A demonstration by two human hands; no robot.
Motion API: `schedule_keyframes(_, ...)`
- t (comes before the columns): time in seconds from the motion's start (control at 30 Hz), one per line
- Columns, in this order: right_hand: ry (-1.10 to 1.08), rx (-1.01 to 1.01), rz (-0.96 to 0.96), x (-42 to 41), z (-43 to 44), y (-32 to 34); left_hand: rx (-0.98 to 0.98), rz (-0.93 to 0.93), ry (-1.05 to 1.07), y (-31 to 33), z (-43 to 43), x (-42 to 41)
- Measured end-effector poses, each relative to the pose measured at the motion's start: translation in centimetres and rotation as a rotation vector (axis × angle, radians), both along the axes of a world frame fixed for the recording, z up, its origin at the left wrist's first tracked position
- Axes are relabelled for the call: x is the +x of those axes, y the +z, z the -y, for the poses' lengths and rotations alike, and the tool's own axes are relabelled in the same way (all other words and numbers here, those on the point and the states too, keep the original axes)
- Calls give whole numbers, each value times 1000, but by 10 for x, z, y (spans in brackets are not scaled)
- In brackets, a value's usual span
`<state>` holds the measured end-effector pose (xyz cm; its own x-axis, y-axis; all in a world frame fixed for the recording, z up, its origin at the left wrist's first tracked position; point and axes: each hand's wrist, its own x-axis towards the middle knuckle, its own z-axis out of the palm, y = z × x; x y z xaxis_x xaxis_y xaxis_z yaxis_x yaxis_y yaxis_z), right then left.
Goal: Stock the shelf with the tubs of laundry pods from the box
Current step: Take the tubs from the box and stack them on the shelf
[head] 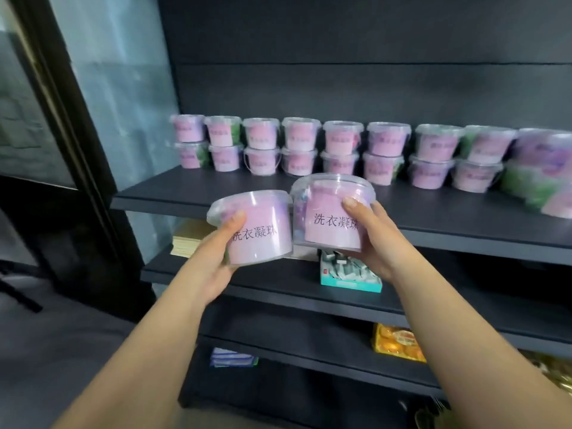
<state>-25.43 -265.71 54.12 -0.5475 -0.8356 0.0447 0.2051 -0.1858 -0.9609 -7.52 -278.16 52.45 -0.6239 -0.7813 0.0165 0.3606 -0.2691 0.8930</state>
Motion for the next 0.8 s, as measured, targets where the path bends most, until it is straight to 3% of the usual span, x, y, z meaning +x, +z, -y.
schedule_keyframes(0.23,146,-32,40,11,106,1,22,31,161,3,83,29)
schedule_keyframes(0.67,280,-39,43,-30,299,-12,-58,160,171,2,260,5)
schedule_keyframes(0.8,211,-39,63,-30,335,-13,-82,217,151,-2,304,0)
